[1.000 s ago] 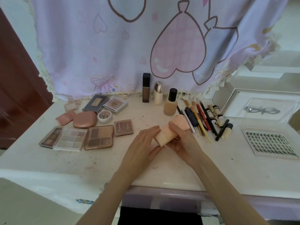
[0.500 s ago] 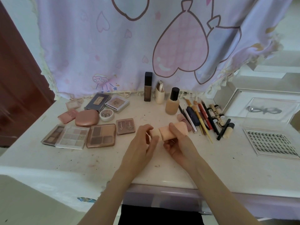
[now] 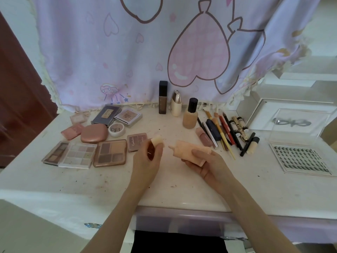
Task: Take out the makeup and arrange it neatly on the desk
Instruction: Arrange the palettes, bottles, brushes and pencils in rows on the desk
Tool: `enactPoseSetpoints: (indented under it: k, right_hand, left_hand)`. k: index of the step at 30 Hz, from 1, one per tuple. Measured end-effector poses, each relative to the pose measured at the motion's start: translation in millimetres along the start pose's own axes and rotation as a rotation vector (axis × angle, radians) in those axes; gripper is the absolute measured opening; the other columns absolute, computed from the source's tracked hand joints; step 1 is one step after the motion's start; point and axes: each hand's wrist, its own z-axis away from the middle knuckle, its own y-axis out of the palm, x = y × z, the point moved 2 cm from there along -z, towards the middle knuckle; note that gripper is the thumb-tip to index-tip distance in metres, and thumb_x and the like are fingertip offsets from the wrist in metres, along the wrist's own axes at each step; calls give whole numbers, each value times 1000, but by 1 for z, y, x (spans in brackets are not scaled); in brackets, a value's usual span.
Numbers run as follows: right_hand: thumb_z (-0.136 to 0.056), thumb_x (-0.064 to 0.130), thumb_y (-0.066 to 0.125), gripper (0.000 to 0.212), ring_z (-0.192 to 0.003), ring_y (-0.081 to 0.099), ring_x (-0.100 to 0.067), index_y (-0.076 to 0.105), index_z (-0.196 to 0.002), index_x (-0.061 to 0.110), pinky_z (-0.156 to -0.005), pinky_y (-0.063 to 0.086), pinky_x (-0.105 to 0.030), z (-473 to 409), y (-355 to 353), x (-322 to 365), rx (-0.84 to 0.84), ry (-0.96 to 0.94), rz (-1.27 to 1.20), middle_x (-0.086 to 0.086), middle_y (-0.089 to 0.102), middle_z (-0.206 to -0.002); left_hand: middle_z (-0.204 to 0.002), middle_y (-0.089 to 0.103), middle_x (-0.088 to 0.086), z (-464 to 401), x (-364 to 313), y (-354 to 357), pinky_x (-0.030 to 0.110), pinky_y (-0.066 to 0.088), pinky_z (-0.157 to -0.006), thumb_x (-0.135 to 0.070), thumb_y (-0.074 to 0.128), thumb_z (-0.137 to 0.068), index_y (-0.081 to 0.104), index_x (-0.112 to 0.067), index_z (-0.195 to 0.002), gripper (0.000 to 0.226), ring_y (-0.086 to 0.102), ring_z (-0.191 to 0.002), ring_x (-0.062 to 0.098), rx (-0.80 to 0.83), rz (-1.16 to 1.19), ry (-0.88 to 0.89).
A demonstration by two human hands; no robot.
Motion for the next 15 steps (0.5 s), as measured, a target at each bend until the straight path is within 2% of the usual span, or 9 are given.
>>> enactPoseSetpoints:
  k: [4, 7, 9, 12, 15]
  right_hand:
    - [-85, -5, 57, 26, -104, 61, -38, 53, -111, -1, -67, 60, -36, -7, 2, -1, -93, -47, -55, -21, 59, -116]
    - [-89, -2, 53, 50, -108, 58, -32, 42, -135, 15, -76, 58, -41, -19, 15, -1, -184, -100, -6, -11, 52, -123]
    - [-90, 1, 51, 54, -107, 57, -29, 35, -140, 17, -82, 56, -44, -29, 26, -1, -262, -92, -17, -11, 51, -123]
    - [-92, 7, 50, 47, -104, 58, -27, 35, -137, 8, -87, 53, -40, -49, 39, -2, -389, -71, 17, -13, 54, -123]
    - [-91, 15, 50, 48, -108, 54, -25, 38, -136, 3, -94, 46, -35, -66, 51, -1, -494, -78, 183, -11, 52, -127]
  left_hand:
    - [-75, 47, -27, -1, -3, -1, 0, 37, -61, -11, 62, -85, 53, -15, -96, 15, 52, -70, -14, -133, -53, 6]
    - [-74, 46, -19, -14, -5, -1, 1, 34, -63, -13, 64, -83, 52, -15, -92, 14, 48, -73, -15, -87, -174, -4]
    - [-76, 52, -9, -28, -2, -2, 12, 33, -65, -20, 62, -85, 58, -12, -96, 14, 50, -76, -1, -27, -317, -42]
    - [-104, 58, 7, -51, 6, -1, 36, 39, -89, -25, 57, -87, 62, -9, -110, 28, 47, -100, 24, 69, -529, -116]
    - [-108, 62, 6, -69, 8, 3, 42, 41, -92, -30, 52, -88, 60, -14, -112, 30, 48, -107, 28, 148, -573, -207]
